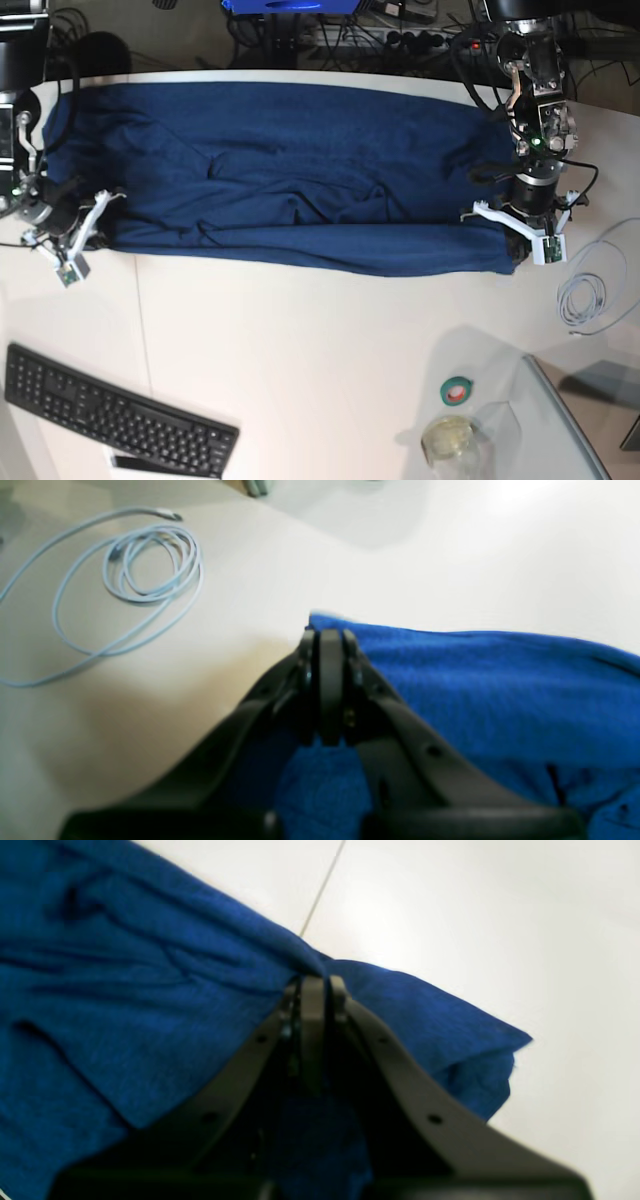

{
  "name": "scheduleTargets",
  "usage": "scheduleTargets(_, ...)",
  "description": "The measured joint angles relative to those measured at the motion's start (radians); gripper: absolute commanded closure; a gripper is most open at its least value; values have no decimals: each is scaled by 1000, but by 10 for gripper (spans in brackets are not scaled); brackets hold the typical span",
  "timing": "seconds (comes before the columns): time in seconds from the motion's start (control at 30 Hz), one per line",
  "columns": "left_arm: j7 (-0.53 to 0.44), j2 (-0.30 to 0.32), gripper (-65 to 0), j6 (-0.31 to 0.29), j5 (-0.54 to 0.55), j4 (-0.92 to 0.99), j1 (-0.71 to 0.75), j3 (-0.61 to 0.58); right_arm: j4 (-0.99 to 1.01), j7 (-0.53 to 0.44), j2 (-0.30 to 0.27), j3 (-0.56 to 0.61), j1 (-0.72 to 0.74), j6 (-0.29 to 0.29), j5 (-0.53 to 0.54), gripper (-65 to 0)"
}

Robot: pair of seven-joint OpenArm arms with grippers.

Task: Layout the t-shirt on the table in an organized manner, then fold the t-shirt properly
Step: 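Lift the hem with both grippers and fold it over onto the collar edge, then release and move the left gripper to the folded shirt's corner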

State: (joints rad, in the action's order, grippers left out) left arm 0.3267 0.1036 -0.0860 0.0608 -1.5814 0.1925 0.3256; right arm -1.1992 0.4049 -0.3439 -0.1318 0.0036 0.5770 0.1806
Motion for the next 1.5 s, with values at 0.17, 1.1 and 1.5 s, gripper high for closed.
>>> scheduleTargets(0.17,1,1,0,-1,0,-1,23,0,-55,57,14,-5,-68,0,-1,-8)
scheduleTargets(1.1,-10,19,0,-42,1,16,105,-68,-89,50,45,-7,-168,0,0,-8)
scheduleTargets(1.5,-9,19,0,-34,-7,152,90,-79,-89,48,45,-7,-168,0,0,-8)
